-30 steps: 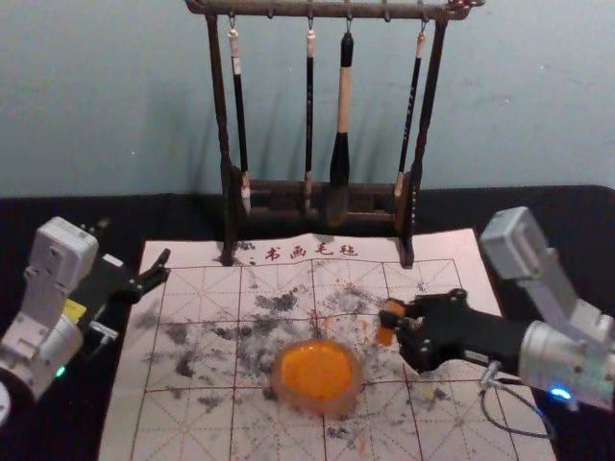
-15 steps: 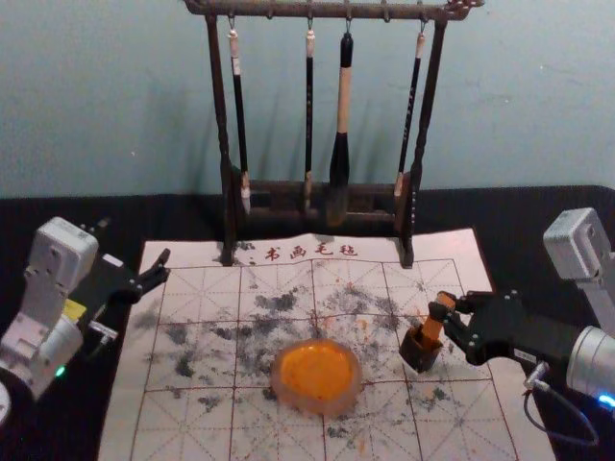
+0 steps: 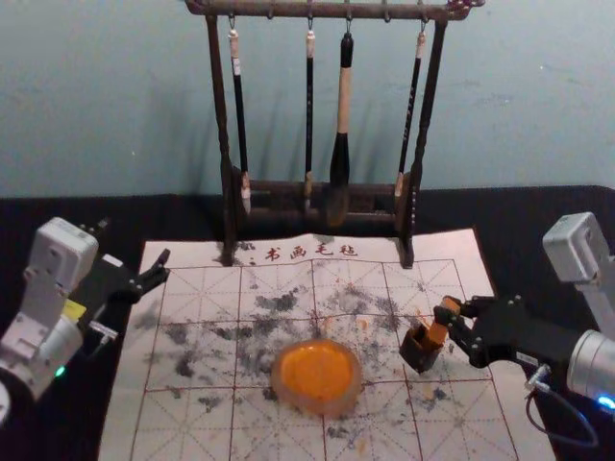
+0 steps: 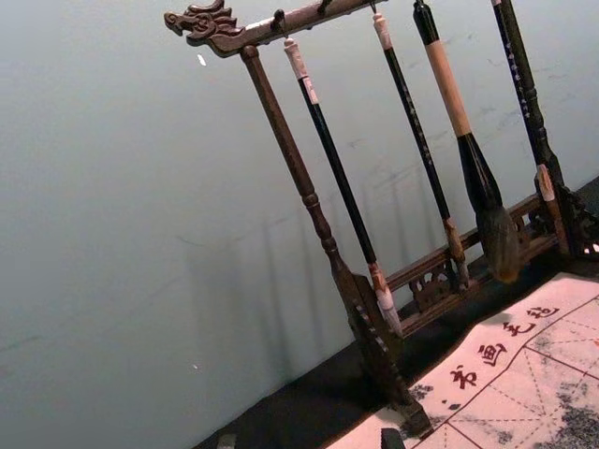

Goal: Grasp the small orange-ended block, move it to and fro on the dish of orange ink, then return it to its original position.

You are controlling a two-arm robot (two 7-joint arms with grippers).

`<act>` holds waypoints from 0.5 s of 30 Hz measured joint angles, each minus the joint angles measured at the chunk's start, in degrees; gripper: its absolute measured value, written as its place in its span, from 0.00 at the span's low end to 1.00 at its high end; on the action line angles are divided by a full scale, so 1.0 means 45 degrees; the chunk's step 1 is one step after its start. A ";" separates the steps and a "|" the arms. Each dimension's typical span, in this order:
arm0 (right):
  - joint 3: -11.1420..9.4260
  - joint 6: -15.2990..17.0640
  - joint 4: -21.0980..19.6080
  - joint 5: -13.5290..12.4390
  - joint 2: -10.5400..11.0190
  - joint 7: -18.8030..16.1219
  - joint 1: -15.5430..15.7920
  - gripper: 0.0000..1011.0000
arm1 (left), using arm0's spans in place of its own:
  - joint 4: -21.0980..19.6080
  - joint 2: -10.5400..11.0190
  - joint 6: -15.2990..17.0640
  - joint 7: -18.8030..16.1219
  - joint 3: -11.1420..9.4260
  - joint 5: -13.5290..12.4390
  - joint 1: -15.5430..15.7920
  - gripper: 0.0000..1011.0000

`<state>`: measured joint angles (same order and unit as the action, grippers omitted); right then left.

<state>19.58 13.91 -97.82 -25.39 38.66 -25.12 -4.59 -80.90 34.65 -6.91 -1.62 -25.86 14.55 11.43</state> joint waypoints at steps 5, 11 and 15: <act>0.0088 0.0065 0.0175 0.0088 -0.0078 -0.0042 -0.0108 0.10 | 0.0000 0.0000 0.0000 0.0000 -0.0001 0.0000 -0.0001 0.99; 0.0248 0.0146 0.0374 0.0208 -0.0172 -0.0135 -0.0246 0.10 | 0.0000 0.0000 0.0000 0.0000 -0.0001 0.0000 0.0000 0.99; 0.0360 0.0175 0.0527 0.0286 -0.0238 -0.0191 -0.0352 0.10 | 0.0000 0.0000 0.0000 0.0000 -0.0001 0.0000 -0.0001 0.99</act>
<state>21.20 14.70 -95.45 -24.11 37.59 -25.98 -6.17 -80.90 34.65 -6.91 -1.62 -25.86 14.55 11.43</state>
